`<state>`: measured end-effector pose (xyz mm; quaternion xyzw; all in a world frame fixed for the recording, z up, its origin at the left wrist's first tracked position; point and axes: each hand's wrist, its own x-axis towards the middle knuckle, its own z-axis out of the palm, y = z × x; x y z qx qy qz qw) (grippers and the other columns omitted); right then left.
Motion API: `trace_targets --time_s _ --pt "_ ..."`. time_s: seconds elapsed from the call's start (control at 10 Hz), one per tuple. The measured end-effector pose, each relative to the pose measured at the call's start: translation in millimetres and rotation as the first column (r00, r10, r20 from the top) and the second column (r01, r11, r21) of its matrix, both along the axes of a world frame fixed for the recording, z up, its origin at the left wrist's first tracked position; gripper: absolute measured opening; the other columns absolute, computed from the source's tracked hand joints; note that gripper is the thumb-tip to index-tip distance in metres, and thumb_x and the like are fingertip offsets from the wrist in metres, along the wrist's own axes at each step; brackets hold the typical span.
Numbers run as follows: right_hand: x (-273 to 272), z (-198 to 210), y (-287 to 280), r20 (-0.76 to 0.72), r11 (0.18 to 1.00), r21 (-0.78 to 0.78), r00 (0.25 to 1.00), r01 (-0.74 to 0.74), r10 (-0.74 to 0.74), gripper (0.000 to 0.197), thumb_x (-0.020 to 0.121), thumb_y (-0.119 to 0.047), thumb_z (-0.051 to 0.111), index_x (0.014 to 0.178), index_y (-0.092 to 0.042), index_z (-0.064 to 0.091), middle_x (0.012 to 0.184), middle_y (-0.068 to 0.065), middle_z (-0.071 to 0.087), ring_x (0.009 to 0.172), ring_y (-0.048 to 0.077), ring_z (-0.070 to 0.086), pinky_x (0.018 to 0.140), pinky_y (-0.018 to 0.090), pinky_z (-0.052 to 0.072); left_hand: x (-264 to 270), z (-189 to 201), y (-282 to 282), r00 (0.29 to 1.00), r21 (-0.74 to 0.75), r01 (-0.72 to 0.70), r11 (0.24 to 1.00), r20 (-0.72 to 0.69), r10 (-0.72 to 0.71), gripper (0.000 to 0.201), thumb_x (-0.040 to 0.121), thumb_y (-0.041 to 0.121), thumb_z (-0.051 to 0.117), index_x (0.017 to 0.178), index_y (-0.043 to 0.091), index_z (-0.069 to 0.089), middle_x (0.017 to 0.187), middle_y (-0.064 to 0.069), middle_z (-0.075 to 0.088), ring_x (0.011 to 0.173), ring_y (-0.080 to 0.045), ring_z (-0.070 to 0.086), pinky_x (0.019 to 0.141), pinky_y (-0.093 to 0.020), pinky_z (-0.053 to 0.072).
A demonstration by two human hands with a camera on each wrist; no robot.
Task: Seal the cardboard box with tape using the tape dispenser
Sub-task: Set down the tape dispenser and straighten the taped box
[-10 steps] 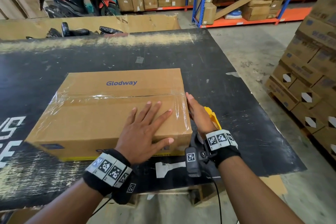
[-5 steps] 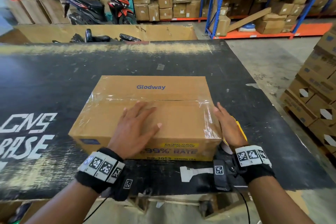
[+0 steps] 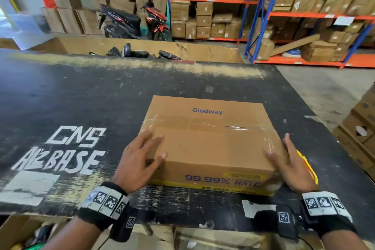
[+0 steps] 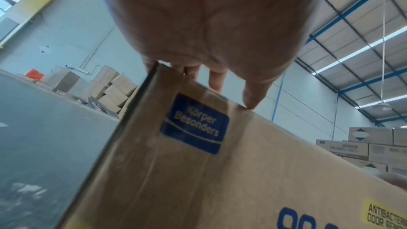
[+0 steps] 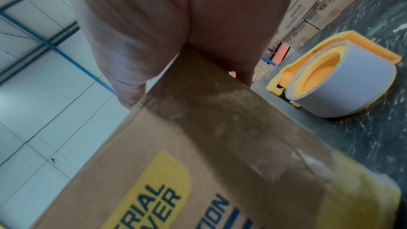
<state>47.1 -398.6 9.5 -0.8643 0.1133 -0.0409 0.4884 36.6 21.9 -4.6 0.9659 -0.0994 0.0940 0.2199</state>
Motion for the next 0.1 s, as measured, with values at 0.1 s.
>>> trace_targets --time_s 0.1 --pt "-34.6 -9.0 -5.7 0.138 0.991 -0.027 0.982 0.130 -0.125 0.086 0.083 -0.064 0.060 0.156 -0.046 0.018 0.156 0.000 0.037 0.135 0.022 0.046 0.103 0.046 0.045 -32.4 0.1 16.7 0.995 -0.265 0.007 0.964 0.093 0.018 0.039 0.095 0.051 0.052 0.130 0.037 0.061 0.133 0.018 0.052 0.122 -0.008 0.053 0.102 -0.037 0.048"
